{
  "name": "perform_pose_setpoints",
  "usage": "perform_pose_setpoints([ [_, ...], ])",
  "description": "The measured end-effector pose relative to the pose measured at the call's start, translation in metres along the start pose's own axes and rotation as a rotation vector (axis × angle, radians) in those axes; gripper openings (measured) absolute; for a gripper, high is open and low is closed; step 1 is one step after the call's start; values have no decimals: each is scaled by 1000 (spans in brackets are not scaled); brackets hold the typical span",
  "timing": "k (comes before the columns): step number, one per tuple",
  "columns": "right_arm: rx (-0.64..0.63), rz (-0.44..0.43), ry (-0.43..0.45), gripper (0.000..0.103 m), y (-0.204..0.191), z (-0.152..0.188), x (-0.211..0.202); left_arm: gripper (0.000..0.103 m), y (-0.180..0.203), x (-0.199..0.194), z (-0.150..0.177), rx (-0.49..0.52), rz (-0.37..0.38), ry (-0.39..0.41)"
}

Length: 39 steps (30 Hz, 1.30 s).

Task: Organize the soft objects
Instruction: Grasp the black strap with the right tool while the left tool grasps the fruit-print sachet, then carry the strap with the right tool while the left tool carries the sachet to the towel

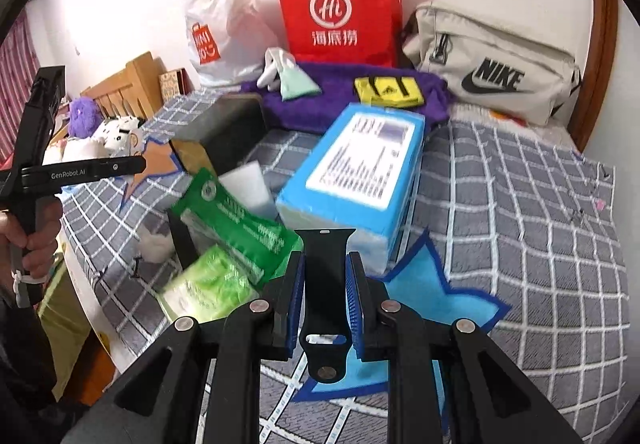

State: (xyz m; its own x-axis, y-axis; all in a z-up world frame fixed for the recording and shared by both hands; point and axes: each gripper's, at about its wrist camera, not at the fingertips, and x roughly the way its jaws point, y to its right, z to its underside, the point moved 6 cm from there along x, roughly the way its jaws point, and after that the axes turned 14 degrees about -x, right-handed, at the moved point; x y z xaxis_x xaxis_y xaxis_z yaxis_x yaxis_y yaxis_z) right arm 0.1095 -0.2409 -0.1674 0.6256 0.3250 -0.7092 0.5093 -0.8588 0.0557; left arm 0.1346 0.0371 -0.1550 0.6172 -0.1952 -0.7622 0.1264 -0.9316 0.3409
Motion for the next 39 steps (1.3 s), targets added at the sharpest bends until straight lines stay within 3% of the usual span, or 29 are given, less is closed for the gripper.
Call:
perform_pose_setpoints([
  [18, 3, 46, 89, 21, 36, -88, -8, 42, 20, -12, -54, -21, 4, 43],
  [39, -1, 12, 151, 21, 76, -180, 37, 42, 33, 18, -125, -49, -33, 56],
])
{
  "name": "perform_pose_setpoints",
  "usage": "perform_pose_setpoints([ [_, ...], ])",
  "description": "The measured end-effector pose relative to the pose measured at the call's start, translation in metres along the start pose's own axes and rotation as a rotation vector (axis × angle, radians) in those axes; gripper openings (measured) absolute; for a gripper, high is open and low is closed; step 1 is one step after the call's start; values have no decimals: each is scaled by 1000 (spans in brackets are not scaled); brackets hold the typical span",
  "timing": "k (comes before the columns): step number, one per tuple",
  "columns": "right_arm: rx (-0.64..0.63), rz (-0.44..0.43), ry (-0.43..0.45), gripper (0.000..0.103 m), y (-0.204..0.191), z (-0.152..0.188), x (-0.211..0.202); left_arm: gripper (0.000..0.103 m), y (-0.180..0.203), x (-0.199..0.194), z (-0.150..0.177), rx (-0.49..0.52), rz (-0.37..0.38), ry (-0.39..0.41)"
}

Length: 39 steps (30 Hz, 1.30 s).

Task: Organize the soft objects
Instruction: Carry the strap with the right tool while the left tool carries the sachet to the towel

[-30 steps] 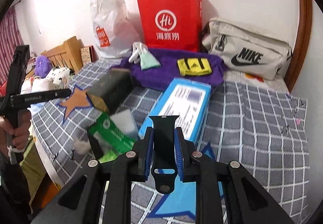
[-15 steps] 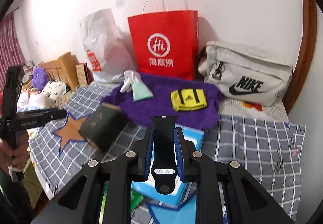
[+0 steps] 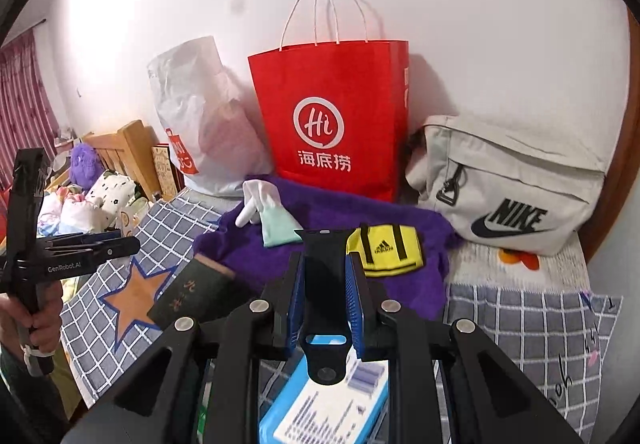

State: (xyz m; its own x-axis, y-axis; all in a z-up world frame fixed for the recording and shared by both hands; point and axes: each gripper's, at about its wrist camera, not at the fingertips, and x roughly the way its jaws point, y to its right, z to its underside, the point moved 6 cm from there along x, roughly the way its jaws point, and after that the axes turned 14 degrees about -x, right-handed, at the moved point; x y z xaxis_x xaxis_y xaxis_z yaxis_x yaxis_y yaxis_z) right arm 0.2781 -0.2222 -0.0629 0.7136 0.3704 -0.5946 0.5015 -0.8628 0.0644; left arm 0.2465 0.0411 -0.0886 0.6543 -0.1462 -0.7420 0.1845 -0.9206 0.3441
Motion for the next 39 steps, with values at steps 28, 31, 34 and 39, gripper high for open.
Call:
perform_pose_setpoints([
  [28, 52, -39, -146, 21, 47, 15, 111, 42, 18, 93, -54, 1, 20, -67],
  [31, 51, -41, -174, 21, 51, 21, 119, 42, 16, 106, -54, -3, 25, -90],
  [34, 62, -42, -212, 21, 54, 30, 130, 42, 18, 120, -51, -2, 27, -128],
  [39, 62, -49, -259, 21, 55, 42, 144, 42, 20, 139, -46, 8, 24, -159],
])
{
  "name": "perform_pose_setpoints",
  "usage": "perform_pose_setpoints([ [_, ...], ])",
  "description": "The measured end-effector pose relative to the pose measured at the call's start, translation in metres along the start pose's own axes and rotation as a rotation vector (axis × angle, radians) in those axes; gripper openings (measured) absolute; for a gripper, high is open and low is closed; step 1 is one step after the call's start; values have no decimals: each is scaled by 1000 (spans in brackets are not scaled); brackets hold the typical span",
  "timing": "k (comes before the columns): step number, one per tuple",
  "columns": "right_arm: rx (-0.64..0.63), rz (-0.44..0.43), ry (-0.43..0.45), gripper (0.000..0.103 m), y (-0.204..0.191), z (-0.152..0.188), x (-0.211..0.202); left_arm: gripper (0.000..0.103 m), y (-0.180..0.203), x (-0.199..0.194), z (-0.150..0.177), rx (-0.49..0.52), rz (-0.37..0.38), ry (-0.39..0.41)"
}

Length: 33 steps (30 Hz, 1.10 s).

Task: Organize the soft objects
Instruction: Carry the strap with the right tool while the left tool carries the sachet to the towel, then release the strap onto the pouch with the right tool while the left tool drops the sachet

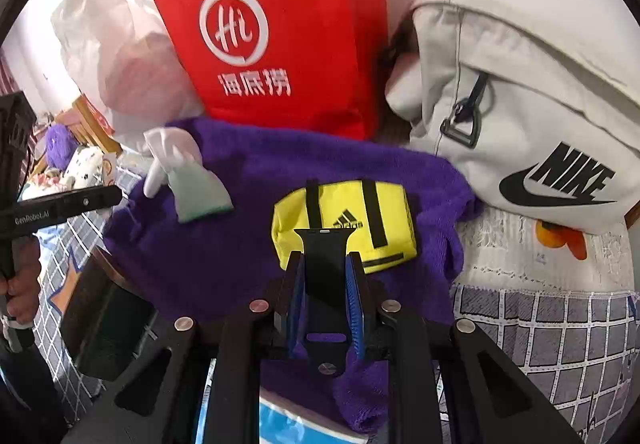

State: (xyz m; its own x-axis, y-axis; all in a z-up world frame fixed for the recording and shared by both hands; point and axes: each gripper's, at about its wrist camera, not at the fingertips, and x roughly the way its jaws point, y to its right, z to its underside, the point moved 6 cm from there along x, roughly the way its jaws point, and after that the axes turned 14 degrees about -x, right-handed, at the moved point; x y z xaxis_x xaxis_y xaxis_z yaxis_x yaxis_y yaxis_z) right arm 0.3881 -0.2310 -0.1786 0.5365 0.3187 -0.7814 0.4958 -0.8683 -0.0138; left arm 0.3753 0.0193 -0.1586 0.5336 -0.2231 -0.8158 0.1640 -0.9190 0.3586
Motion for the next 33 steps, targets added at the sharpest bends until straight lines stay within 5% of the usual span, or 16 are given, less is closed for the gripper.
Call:
perform_pose_setpoints([
  [22, 16, -16, -92, 21, 2, 13, 35, 45, -15, 47, 17, 4, -32, -125],
  [27, 20, -32, -103, 23, 1, 15, 38, 57, -15, 50, 20, 14, -48, -147],
  [33, -23, -22, -57, 60, -13, 5, 22, 70, -9, 43, 22, 33, -70, -137],
])
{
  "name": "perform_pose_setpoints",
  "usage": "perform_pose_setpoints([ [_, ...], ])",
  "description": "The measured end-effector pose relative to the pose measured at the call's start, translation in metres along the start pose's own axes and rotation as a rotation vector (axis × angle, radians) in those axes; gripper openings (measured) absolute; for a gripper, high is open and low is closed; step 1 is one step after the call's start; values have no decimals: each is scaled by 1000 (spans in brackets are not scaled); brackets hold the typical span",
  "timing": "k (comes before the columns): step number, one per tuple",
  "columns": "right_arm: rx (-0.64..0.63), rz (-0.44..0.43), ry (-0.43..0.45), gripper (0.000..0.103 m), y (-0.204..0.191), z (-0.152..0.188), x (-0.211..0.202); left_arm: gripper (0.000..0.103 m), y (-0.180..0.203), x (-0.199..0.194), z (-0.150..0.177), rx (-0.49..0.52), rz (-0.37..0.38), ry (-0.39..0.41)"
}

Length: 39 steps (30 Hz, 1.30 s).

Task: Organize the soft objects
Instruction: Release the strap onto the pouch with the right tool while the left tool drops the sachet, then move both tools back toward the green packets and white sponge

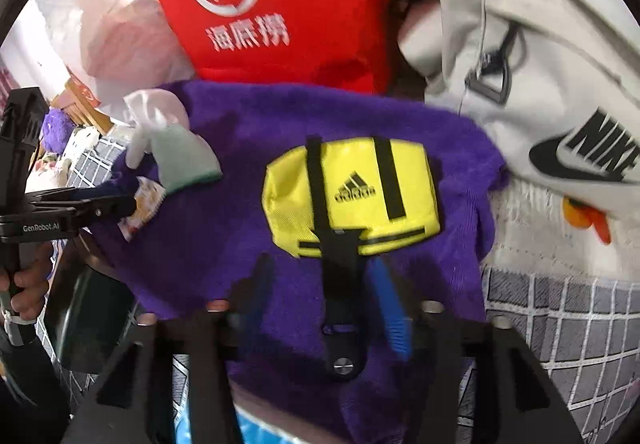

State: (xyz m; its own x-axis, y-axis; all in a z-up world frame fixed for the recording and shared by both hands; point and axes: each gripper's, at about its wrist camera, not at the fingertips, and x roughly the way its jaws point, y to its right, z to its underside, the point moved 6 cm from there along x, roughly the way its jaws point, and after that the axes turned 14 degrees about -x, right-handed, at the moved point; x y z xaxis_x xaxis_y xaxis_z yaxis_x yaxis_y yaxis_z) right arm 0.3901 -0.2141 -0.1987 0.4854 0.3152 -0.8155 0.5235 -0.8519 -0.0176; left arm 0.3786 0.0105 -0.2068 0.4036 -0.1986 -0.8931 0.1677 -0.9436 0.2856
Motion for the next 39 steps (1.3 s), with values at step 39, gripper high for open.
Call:
perform_pose_setpoints([
  [39, -369, -41, 82, 81, -209, 134, -109, 70, -56, -131, 161, -30, 66, 154],
])
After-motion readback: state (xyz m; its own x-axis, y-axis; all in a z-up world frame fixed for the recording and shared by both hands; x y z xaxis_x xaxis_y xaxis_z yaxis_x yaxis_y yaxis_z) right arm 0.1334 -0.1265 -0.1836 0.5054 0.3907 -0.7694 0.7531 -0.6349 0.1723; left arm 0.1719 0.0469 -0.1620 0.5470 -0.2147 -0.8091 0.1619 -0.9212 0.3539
